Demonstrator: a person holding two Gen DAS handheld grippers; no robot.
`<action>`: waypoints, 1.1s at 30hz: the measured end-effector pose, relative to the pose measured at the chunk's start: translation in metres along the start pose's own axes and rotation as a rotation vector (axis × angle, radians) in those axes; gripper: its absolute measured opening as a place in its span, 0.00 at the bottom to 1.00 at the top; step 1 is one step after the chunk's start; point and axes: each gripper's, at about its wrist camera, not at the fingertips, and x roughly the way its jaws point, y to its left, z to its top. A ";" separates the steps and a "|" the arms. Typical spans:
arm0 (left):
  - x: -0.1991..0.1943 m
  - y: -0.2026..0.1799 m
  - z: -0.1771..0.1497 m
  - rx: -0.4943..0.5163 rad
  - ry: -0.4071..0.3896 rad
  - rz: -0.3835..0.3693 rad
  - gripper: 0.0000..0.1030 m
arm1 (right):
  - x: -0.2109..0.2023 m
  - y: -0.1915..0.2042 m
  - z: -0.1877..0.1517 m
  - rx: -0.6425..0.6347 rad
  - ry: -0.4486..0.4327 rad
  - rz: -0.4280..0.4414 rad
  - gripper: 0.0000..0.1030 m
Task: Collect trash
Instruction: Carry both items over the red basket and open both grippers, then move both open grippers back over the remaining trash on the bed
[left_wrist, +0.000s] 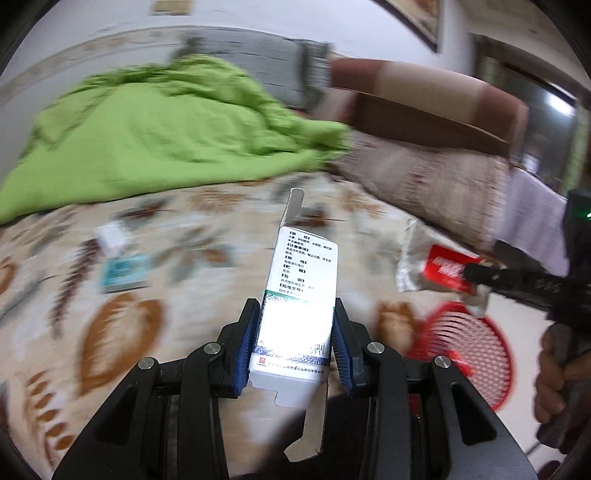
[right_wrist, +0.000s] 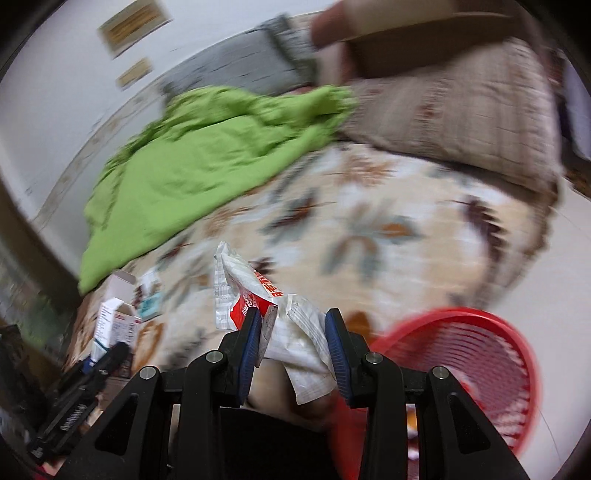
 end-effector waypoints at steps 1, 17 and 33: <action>0.003 -0.012 0.002 0.017 0.011 -0.034 0.35 | -0.011 -0.019 -0.001 0.031 -0.006 -0.035 0.38; 0.063 -0.169 -0.006 0.172 0.278 -0.444 0.59 | -0.064 -0.124 -0.034 0.254 -0.025 -0.251 0.55; 0.037 -0.055 0.006 0.023 0.187 -0.195 0.61 | -0.018 -0.031 0.000 0.045 -0.002 -0.047 0.55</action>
